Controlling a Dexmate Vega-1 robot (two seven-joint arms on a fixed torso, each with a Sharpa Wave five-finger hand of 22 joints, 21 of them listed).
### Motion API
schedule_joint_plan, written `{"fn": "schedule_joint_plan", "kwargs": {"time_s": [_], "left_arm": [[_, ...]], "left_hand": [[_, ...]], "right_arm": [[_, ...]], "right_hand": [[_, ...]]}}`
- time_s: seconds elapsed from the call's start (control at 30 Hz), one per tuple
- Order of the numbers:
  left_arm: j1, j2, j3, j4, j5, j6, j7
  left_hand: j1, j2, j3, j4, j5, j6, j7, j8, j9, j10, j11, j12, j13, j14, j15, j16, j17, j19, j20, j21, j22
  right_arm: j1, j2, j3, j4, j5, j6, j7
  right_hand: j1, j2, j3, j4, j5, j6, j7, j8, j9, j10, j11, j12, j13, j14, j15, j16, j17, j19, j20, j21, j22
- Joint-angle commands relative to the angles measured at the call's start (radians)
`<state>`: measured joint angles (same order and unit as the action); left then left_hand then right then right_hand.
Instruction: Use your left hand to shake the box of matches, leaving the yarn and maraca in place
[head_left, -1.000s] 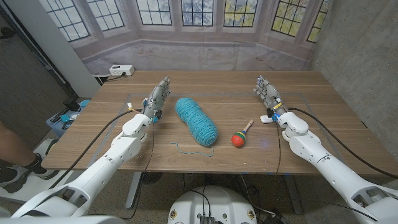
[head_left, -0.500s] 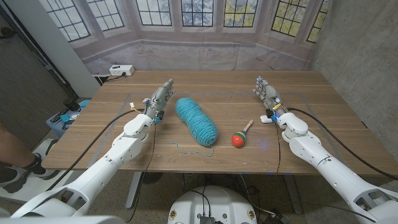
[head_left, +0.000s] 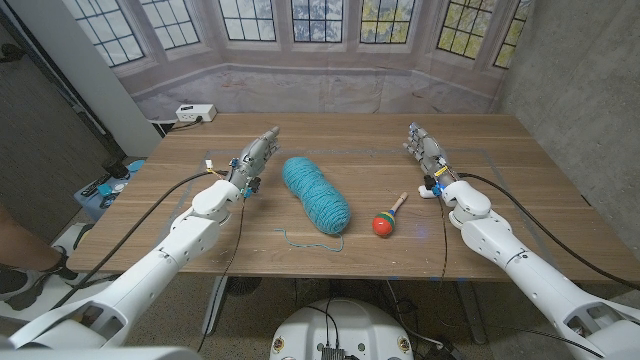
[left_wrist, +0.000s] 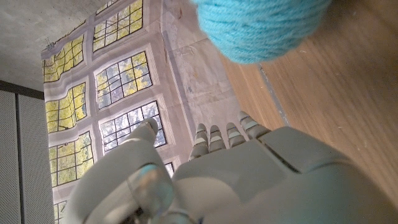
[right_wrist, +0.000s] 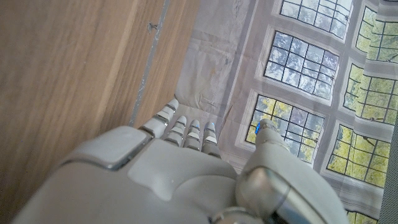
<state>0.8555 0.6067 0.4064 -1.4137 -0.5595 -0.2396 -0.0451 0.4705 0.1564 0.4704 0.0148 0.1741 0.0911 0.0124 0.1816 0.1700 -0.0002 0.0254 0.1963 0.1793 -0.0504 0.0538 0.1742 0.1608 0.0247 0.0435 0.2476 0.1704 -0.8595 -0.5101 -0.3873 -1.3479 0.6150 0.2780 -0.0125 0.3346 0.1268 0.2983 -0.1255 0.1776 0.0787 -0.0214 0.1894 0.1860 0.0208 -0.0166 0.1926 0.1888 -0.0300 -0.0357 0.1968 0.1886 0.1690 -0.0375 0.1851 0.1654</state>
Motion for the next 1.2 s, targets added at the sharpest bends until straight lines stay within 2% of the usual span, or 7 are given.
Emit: {"fn": "schedule_joint_plan", "kwargs": {"time_s": [0.03, 0.23, 0.33, 0.57, 0.67, 1.1, 1.2], "left_arm": [[-0.023, 0.072, 0.028, -0.04, 0.14, 0.004, 0.027], [-0.019, 0.118, 0.034, -0.09, 0.242, 0.021, 0.083], [-0.002, 0.124, 0.024, -0.104, 0.276, 0.011, 0.127], [0.031, 0.167, -0.001, -0.153, 0.332, 0.035, 0.18], [0.046, 0.19, -0.014, -0.176, 0.348, 0.05, 0.192], [0.075, 0.276, -0.043, -0.243, 0.434, 0.108, 0.211], [0.076, 0.291, -0.048, -0.249, 0.443, 0.115, 0.202]], "left_hand": [[0.012, 0.0, 0.002, -0.01, 0.004, -0.003, -0.005, -0.003, 0.004, -0.01, 0.002, -0.001, 0.003, -0.01, -0.001, 0.0, 0.005, -0.002, 0.008, -0.004, 0.002], [0.015, 0.001, 0.005, -0.017, 0.004, 0.002, -0.006, -0.001, 0.004, -0.003, -0.003, 0.002, 0.003, -0.004, -0.003, 0.002, 0.005, 0.0, 0.009, -0.007, 0.002], [0.033, 0.021, 0.025, -0.038, 0.013, 0.051, 0.012, 0.013, 0.006, 0.013, -0.001, 0.008, 0.004, 0.012, -0.003, 0.006, 0.006, 0.017, 0.015, -0.012, 0.003], [0.054, 0.031, 0.049, -0.058, 0.028, 0.075, 0.018, 0.016, 0.007, 0.026, 0.001, 0.011, 0.004, 0.022, -0.003, 0.007, 0.006, 0.028, 0.017, -0.016, 0.003], [0.059, 0.023, 0.052, -0.067, 0.03, 0.089, 0.025, 0.018, 0.008, 0.029, 0.013, 0.011, 0.004, 0.02, -0.004, 0.005, 0.005, 0.031, 0.014, -0.018, 0.003], [0.057, -0.01, 0.041, -0.091, 0.028, 0.122, 0.025, 0.021, 0.009, 0.025, 0.002, 0.008, 0.005, 0.014, -0.007, 0.001, 0.006, 0.047, 0.016, -0.022, 0.003], [0.056, -0.018, 0.036, -0.097, 0.026, 0.125, 0.024, 0.019, 0.009, 0.024, 0.0, 0.008, 0.006, 0.016, 0.008, 0.002, 0.006, 0.051, 0.018, -0.023, 0.003]], "right_arm": [[0.008, 0.009, -0.004, 0.015, -0.01, 0.014, -0.006], [0.005, 0.007, 0.001, 0.013, -0.005, 0.009, -0.01], [0.012, 0.011, 0.0, 0.021, -0.004, 0.011, -0.006], [0.034, 0.026, -0.009, 0.049, -0.005, 0.015, 0.007], [0.041, 0.033, -0.012, 0.061, -0.004, 0.017, 0.01], [0.059, 0.054, -0.021, 0.087, -0.012, 0.02, 0.003], [0.06, 0.058, -0.021, 0.089, -0.013, 0.022, -0.004]], "right_hand": [[0.011, -0.001, 0.001, -0.005, 0.003, 0.011, 0.001, 0.007, 0.003, 0.007, 0.0, 0.005, 0.002, -0.005, -0.005, 0.005, 0.003, 0.006, -0.03, 0.005, 0.003], [0.014, 0.0, 0.002, -0.007, 0.003, 0.012, 0.002, 0.007, 0.003, 0.008, 0.003, 0.005, 0.002, -0.001, -0.002, 0.006, 0.003, 0.006, -0.03, 0.005, 0.003], [0.015, 0.0, 0.002, -0.007, 0.003, 0.013, 0.003, 0.007, 0.003, 0.008, 0.002, 0.005, 0.002, -0.001, -0.001, 0.006, 0.003, 0.007, -0.029, 0.005, 0.003], [0.018, 0.001, 0.003, -0.009, 0.002, 0.016, 0.003, 0.008, 0.003, 0.01, 0.001, 0.005, 0.002, 0.001, -0.002, 0.007, 0.003, 0.008, -0.028, 0.006, 0.003], [0.02, 0.001, 0.004, -0.011, 0.002, 0.018, 0.003, 0.009, 0.003, 0.011, 0.001, 0.006, 0.002, 0.001, -0.003, 0.006, 0.003, 0.008, -0.028, 0.005, 0.003], [0.024, 0.001, 0.005, -0.014, 0.001, 0.02, 0.005, 0.009, 0.003, 0.011, 0.003, 0.005, 0.003, 0.002, -0.001, 0.006, 0.002, 0.009, -0.027, 0.006, 0.003], [0.025, 0.001, 0.005, -0.014, 0.001, 0.021, 0.005, 0.009, 0.003, 0.01, 0.003, 0.005, 0.003, 0.003, -0.001, 0.007, 0.002, 0.01, -0.027, 0.006, 0.003]]}}
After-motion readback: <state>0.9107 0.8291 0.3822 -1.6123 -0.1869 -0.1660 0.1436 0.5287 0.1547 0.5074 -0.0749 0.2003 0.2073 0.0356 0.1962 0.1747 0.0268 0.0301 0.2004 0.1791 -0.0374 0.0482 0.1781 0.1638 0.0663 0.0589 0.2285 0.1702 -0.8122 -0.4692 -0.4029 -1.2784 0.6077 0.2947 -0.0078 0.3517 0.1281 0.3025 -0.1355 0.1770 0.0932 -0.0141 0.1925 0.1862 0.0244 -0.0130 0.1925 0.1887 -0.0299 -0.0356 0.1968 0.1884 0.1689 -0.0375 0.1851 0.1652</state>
